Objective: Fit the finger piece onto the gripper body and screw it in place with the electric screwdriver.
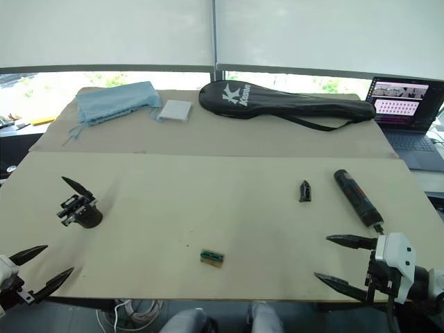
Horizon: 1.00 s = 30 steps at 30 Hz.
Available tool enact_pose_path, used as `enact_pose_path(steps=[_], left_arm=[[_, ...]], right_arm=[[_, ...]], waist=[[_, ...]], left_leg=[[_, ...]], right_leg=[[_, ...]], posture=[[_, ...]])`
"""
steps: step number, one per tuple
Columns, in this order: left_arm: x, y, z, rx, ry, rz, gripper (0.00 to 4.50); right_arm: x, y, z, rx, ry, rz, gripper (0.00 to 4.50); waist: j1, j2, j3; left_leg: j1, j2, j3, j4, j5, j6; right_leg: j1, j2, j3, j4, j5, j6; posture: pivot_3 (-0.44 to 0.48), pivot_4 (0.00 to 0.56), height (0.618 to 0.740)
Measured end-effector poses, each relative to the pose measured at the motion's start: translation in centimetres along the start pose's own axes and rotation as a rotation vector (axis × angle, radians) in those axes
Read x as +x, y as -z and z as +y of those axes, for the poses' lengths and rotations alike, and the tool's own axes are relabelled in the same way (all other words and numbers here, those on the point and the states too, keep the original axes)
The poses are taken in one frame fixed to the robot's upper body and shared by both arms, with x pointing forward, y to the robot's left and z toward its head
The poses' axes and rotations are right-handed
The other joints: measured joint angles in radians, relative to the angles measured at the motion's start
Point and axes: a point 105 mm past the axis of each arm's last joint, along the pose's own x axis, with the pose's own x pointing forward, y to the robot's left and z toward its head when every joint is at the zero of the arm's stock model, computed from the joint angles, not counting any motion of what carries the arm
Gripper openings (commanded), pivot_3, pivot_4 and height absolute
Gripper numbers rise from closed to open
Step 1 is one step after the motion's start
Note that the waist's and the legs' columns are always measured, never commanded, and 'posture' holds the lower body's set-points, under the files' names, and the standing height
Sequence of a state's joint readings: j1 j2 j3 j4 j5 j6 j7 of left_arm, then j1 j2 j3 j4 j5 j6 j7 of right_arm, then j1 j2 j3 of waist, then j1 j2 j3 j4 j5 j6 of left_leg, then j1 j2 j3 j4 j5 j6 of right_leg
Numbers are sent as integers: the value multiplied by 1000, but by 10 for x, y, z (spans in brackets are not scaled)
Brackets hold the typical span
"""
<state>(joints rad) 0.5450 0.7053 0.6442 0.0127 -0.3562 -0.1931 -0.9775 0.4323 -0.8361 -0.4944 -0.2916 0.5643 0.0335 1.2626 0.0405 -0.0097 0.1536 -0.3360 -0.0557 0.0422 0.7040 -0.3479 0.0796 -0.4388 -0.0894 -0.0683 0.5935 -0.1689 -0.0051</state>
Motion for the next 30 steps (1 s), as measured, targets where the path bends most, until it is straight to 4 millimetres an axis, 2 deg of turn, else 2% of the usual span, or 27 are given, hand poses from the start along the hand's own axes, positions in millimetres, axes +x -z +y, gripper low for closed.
enact_pose_path(steps=[4, 7, 10, 15, 21, 24, 30], left_arm=[[3, -5, 1, -41, -16, -23, 4387], [5, -13, 3, -116, -78, -94, 4387], [8, -20, 0, -215, -149, -170, 4387], [2, -22, -4, -374, -242, -247, 4387], [-3, -4, -5, -484, -444, -246, 4387], [-4, 2, -5, -502, -498, -234, 4387], [14, -12, 6, -476, -493, -270, 4387]], right_arm=[[0, 4, 1, 24, -4, -10, 4500], [9, 2, 2, 60, -17, -43, 4500], [34, -16, 5, 66, -34, -152, 4500], [53, -40, 2, 41, -17, -328, 4500], [72, -65, 13, -30, -32, -550, 4500], [75, -67, 15, -41, -33, -572, 4500], [79, -71, 17, -75, -39, -600, 4500]], waist=[[1, 0, 0], [-1, 0, 0], [-13, 0, 0], [-12, -1, 0], [-3, -1, 0], [-1, -2, 0], [-2, -2, 0]], left_leg=[[0, 0, 0, 0, 0, 0], [0, 0, 0, 0, 0, 0], [0, 0, 0, 0, 0, -2], [0, 0, 0, 0, 0, -2], [1, -1, 0, 1, 0, -2], [1, -1, 0, 1, 0, -2], [1, -1, 0, 2, 0, -2]], right_leg=[[0, 0, 0, 0, 0, 0], [0, 0, 0, 0, 0, 0], [0, 0, 0, 1, 0, 0], [0, 1, 0, 0, 0, 0], [0, 1, 0, 1, 0, 0], [0, 1, 0, 1, 0, 0], [1, 1, 0, 1, 0, 0]], posture=[[0, 150, 740], [0, 150, 740], [0, 150, 740], [0, 150, 740], [0, 150, 740], [0, 150, 740], [0, 150, 740]])
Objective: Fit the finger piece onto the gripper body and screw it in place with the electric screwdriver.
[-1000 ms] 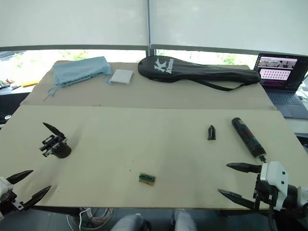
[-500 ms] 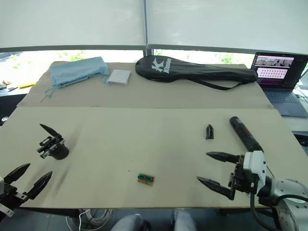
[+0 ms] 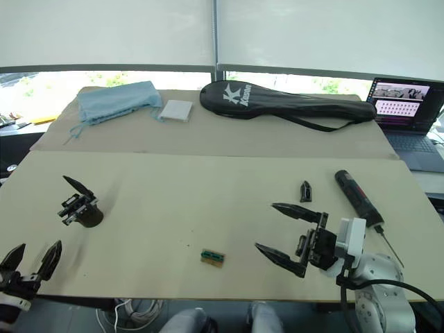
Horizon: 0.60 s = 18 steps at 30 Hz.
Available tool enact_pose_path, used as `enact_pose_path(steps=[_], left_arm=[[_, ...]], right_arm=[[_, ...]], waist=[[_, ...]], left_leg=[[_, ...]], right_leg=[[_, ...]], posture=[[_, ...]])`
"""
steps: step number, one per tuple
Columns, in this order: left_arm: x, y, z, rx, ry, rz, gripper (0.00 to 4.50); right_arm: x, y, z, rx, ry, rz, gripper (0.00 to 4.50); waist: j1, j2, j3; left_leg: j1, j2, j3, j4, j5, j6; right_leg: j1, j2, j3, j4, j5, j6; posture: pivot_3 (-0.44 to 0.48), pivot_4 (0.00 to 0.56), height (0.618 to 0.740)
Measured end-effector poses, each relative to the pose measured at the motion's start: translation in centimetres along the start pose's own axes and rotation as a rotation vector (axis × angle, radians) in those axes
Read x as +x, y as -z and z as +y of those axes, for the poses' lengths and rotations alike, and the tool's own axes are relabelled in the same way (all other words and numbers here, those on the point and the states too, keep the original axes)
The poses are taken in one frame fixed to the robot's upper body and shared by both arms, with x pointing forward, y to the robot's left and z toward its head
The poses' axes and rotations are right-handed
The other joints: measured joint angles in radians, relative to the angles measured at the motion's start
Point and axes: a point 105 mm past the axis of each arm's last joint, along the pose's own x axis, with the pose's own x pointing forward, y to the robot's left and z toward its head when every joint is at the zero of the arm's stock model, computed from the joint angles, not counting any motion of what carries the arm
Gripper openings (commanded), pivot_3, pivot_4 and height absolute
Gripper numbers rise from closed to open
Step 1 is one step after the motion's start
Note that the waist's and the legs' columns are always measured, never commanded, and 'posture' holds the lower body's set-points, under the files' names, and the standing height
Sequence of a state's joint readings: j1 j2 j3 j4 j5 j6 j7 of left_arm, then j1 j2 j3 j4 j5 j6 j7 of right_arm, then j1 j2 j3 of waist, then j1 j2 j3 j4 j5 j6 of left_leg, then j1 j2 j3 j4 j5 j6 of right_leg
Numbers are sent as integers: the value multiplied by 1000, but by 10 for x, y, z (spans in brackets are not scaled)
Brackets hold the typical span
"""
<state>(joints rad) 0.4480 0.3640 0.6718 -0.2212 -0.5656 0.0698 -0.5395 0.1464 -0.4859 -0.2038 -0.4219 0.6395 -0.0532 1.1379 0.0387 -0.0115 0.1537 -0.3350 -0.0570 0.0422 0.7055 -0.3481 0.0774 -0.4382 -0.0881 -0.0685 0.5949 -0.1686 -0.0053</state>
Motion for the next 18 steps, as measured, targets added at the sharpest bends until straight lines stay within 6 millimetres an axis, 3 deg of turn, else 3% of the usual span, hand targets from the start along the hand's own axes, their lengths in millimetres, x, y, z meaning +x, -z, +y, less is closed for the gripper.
enact_pose_path(steps=[6, 18], left_arm=[[25, 14, -18, -52, 80, 86, 4387], [61, 30, -14, 18, 84, 143, 4387]], right_arm=[[4, 2, 4, 0, -22, 1, 4500], [1, 5, 6, -11, 1, 13, 4500]], waist=[[-10, 0, 0], [-19, 2, 0]], left_leg=[[1, 0, 0, 0, 0, -1], [2, 0, 0, 0, 2, -3]], right_leg=[[0, 1, 0, 0, 0, 0], [1, 2, 0, 1, 0, -1]], posture=[[0, 150, 740], [0, 150, 740]])
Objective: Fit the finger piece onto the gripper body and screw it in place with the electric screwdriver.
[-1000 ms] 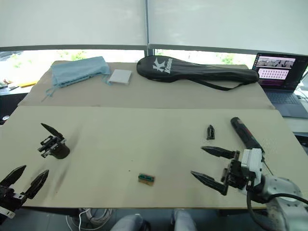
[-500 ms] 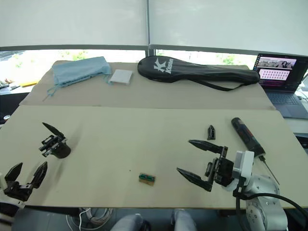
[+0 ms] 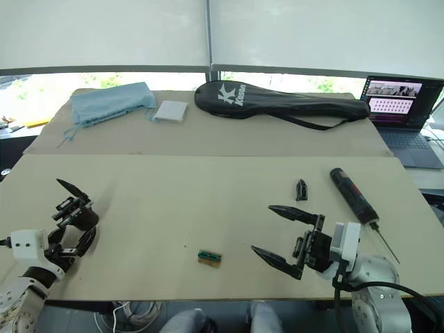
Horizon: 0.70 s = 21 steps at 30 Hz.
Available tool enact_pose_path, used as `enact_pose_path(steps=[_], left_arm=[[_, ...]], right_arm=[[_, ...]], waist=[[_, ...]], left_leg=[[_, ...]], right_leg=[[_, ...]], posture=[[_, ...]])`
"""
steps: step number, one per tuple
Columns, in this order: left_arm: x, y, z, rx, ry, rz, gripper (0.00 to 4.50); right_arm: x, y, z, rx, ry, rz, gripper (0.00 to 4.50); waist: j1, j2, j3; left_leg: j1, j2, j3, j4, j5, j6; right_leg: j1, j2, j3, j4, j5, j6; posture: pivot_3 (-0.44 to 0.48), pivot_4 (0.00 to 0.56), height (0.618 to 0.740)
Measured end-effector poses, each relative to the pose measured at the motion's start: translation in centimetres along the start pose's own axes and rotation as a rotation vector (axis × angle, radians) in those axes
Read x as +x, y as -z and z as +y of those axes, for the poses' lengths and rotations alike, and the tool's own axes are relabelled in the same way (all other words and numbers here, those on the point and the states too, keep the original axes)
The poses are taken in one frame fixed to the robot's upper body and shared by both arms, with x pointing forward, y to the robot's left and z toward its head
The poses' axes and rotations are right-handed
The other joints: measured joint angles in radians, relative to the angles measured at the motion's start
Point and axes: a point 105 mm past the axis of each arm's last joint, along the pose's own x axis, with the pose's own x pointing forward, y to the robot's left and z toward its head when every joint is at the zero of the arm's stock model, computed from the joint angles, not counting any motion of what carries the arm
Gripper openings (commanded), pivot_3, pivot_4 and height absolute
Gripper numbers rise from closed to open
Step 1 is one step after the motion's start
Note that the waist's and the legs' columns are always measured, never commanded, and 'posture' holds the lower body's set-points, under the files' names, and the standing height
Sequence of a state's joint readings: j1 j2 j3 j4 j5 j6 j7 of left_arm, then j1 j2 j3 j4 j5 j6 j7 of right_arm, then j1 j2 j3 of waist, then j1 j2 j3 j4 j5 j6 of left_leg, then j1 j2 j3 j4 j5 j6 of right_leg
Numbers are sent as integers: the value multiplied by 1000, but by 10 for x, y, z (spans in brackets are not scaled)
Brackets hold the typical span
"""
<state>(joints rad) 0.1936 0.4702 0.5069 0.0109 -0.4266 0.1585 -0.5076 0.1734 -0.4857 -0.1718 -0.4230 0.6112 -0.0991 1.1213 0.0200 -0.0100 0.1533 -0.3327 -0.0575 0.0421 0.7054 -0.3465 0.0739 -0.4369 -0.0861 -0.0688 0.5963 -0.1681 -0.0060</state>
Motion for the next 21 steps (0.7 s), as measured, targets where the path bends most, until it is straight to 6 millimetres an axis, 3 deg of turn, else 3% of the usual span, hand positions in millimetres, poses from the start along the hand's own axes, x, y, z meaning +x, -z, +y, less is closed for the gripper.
enact_pose_path(steps=[10, 13, 15, 16, 21], left_arm=[[29, -2, -8, 65, 91, -55, 4387], [32, -1, -8, 69, 96, -64, 3604], [32, 0, -7, 70, 99, -70, 2546], [32, 0, -7, 69, 103, -73, 2335], [26, 0, -10, 46, 155, -103, 2366]], right_arm=[[-4, 2, 3, -14, 13, 24, 4500], [-4, 1, 4, -22, 11, 26, 4500], [-4, 1, 5, -26, 10, 25, 4500], [-5, 0, 6, -27, 11, 25, 4500], [-5, 0, 6, -30, 17, 26, 4500]], waist=[[5, 8, -3], [8, 8, -4], [8, 9, -4], [8, 9, -4], [5, 8, -3]], left_leg=[[3, 0, 0, 0, 1, -1], [5, 0, 0, 0, 1, -2], [7, 0, 0, -1, 1, -2], [9, 0, 0, -1, 1, -2], [11, 0, 0, -2, 0, 0]], right_leg=[[3, -1, -1, 0, 0, 0], [5, -1, 0, 1, 0, 0], [7, -1, 0, 1, 0, 0], [8, -1, 0, 0, 0, 0], [10, -2, 0, -1, 0, 0]], posture=[[0, 150, 740], [0, 150, 740], [0, 150, 740], [0, 150, 740], [0, 150, 740]])
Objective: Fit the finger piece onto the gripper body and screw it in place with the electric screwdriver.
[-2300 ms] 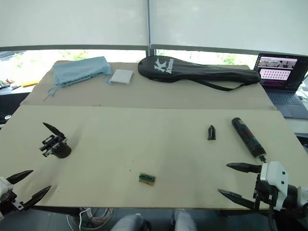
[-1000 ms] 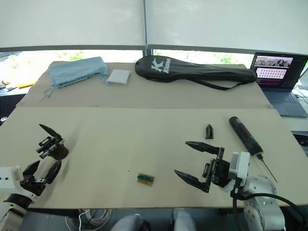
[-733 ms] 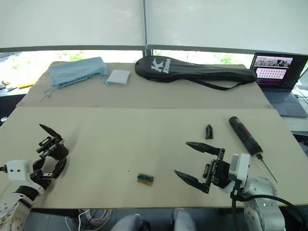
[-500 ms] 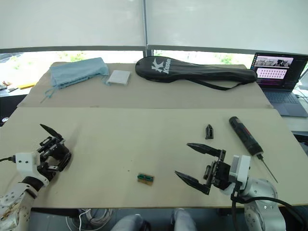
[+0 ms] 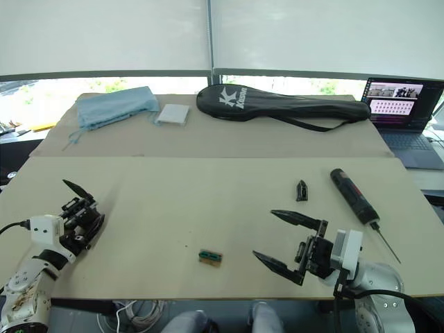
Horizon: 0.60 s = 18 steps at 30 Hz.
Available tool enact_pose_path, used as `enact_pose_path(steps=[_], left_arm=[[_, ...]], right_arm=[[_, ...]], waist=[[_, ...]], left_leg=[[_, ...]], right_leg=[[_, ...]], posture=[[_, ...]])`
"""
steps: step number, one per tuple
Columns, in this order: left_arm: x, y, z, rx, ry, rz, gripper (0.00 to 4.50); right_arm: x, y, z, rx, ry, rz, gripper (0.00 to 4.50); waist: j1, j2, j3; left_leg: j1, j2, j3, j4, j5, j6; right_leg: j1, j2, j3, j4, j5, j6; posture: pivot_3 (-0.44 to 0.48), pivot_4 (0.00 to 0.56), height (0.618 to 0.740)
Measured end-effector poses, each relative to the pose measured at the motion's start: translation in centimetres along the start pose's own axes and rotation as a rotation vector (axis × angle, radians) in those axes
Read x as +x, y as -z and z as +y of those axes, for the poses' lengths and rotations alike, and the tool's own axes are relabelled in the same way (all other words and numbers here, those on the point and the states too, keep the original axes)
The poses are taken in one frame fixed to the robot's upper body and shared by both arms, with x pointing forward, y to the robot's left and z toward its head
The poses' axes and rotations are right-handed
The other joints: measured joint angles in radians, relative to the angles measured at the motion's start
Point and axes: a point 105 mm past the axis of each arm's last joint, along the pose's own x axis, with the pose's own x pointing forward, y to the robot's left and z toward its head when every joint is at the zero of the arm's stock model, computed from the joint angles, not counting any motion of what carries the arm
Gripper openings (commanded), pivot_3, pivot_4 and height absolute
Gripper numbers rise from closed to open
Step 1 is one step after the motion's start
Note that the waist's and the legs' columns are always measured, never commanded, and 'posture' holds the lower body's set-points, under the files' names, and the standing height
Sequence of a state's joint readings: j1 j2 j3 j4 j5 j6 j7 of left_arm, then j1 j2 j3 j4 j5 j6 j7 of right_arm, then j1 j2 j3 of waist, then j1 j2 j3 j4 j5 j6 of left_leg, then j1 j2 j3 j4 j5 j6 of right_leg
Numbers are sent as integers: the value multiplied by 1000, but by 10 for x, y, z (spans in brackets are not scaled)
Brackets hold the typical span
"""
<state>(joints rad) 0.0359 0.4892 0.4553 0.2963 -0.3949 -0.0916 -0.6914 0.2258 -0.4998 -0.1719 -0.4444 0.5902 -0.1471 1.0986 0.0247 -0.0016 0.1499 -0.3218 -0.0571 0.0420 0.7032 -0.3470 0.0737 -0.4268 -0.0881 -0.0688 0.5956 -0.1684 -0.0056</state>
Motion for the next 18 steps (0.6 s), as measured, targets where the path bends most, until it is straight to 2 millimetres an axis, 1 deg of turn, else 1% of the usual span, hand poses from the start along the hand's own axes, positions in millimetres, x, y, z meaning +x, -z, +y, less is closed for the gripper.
enact_pose_path(steps=[3, 5, 6, 10, 12, 14, 18], left_arm=[[3, -5, -12, -36, 57, -39, 2366], [10, -12, -30, -36, 133, -53, 2366], [14, -17, -41, -28, 182, -60, 2366], [27, -37, -102, 47, 478, -98, 2366], [32, -45, -122, 57, 557, -119, 2366], [37, -48, -136, 79, 618, -122, 2366], [50, -42, -172, 102, 712, -101, 2366]], right_arm=[[0, 0, 0, -3, -3, 4, 4500], [-1, -1, -1, -9, -10, 14, 4500], [-2, -1, -1, -11, -12, 17, 4500], [-3, -2, -3, -22, -17, 24, 4500], [-2, -2, -4, -28, -19, 23, 4500], [-5, -1, -4, -24, -21, 38, 4500], [-17, 4, 1, 13, 2, 80, 4500]], waist=[[5, -3, 2], [13, -8, 4], [15, -10, 5], [15, -11, 6], [11, -11, 6], [4, -11, 7], [6, -10, 7]], left_leg=[[-1, 0, 0, 0, 0, 1], [-2, 0, 0, 1, 0, 1], [-2, 0, 0, 1, 0, 0], [-3, -1, 0, 1, -1, 1], [-3, -1, 0, 0, 0, 1], [-3, -1, 0, 0, 0, 0], [-4, -1, 0, 0, 0, 0]], right_leg=[[0, -1, -1, -1, 0, 0], [-1, -1, -2, -1, 0, 0], [0, -1, -2, -1, 0, 0], [-1, -1, -1, -2, 1, 1], [-2, 0, -1, -1, 1, 1], [-2, 0, -1, -1, 0, 0], [-2, 0, -1, -1, 0, 0]], posture=[[0, 150, 740], [0, 150, 740], [0, 150, 740], [0, 150, 740], [0, 150, 740], [0, 150, 740], [0, 150, 740]])
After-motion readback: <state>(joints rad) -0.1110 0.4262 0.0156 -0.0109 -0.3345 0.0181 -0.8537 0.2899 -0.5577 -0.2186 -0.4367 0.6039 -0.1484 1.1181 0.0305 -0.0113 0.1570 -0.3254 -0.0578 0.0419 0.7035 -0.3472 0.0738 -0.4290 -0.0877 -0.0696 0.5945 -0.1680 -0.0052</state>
